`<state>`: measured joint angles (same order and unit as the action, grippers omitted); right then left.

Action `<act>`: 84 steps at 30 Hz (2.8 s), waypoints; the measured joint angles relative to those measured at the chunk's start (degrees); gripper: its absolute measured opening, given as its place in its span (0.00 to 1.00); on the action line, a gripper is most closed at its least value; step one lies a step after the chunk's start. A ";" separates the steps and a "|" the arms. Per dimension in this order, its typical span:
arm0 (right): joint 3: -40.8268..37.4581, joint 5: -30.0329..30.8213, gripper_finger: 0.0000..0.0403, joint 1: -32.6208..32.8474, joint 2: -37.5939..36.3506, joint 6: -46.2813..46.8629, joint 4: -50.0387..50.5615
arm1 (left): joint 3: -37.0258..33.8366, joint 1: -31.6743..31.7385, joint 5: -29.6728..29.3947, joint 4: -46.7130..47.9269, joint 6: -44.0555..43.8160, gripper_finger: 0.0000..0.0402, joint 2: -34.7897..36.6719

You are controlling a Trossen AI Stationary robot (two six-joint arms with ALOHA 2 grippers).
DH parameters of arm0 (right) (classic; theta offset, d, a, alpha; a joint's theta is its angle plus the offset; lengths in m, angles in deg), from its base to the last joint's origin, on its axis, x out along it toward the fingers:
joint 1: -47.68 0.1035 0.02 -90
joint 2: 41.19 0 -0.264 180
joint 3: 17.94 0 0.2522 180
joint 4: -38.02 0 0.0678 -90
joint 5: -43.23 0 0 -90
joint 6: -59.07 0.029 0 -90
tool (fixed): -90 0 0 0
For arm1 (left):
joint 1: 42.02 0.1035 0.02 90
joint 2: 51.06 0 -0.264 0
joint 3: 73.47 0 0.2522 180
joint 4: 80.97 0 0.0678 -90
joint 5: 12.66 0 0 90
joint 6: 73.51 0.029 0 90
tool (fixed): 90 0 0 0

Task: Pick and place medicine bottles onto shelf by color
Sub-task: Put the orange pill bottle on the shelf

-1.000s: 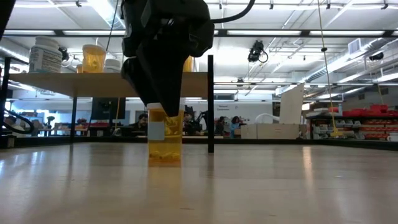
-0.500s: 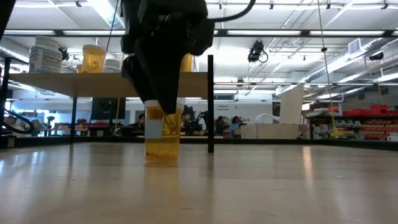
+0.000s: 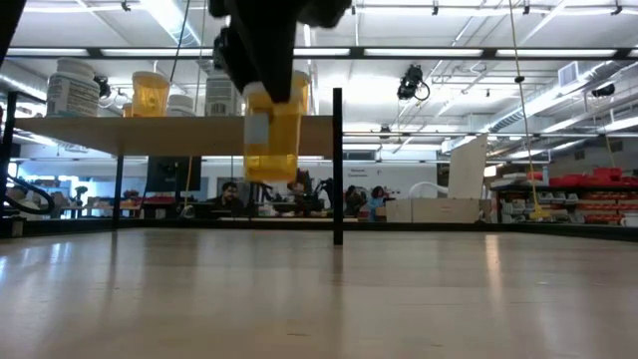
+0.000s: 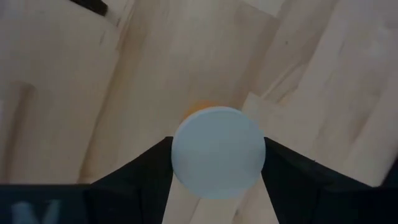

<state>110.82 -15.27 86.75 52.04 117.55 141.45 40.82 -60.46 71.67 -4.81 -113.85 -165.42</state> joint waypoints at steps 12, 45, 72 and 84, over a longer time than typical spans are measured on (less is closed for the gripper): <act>0.00 1.25 0.88 0.00 0.00 -0.04 0.00 | 18.18 1.45 -0.27 15.41 2.69 0.57 0.00; 0.00 1.71 0.88 0.09 0.04 -0.04 0.37 | 34.14 18.80 -4.64 27.61 16.69 0.55 6.84; 0.00 2.58 0.88 -0.01 0.04 2.00 0.35 | 2.74 39.25 -4.74 23.53 32.54 0.56 21.79; 0.00 3.07 0.88 -2.34 0.04 0.02 0.35 | -4.63 40.38 -2.93 14.68 34.12 0.56 22.58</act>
<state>110.82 -12.20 84.41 52.08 117.57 141.80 36.19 -20.08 68.73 9.87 -79.72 -142.85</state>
